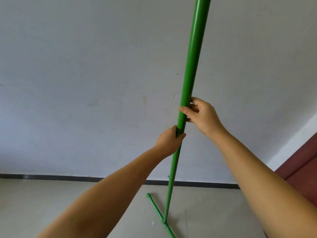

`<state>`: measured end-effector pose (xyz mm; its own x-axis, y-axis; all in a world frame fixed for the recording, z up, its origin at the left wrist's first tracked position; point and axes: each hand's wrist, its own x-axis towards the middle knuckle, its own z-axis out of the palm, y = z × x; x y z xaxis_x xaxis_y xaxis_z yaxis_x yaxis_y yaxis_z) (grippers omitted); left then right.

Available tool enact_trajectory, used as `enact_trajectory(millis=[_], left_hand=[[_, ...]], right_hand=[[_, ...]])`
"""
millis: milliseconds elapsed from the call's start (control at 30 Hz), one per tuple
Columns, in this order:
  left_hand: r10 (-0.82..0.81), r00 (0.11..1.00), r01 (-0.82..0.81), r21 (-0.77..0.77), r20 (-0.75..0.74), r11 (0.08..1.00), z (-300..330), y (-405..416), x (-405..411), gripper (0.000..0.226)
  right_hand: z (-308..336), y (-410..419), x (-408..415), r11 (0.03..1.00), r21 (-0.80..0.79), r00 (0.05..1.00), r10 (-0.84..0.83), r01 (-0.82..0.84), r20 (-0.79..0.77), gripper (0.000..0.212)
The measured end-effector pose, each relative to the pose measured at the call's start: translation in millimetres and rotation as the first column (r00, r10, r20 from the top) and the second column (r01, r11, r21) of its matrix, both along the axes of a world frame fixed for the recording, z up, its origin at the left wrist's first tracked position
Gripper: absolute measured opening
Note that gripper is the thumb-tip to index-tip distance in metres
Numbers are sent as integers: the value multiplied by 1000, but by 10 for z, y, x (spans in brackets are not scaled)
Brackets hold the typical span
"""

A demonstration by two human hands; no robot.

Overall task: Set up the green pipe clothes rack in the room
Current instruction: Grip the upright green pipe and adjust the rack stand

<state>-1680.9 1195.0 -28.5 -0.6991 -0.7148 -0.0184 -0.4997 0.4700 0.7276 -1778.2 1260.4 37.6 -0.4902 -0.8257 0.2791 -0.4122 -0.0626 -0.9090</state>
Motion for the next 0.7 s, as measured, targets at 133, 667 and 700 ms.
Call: enact_trajectory(millis=[133, 667, 700], left_hand=[[-71, 997, 72, -24, 34, 997, 17, 336, -505, 30], [-64, 995, 64, 7, 77, 998, 37, 1614, -2310, 29], [-64, 995, 63, 8, 76, 998, 42, 1676, -2408, 29]], right_hand=[[-1, 379, -440, 998, 9, 998, -64, 64, 2, 25], [15, 1642, -2185, 996, 34, 996, -85, 85, -1, 29], [19, 1706, -2277, 996, 36, 996, -88, 88, -2, 29]])
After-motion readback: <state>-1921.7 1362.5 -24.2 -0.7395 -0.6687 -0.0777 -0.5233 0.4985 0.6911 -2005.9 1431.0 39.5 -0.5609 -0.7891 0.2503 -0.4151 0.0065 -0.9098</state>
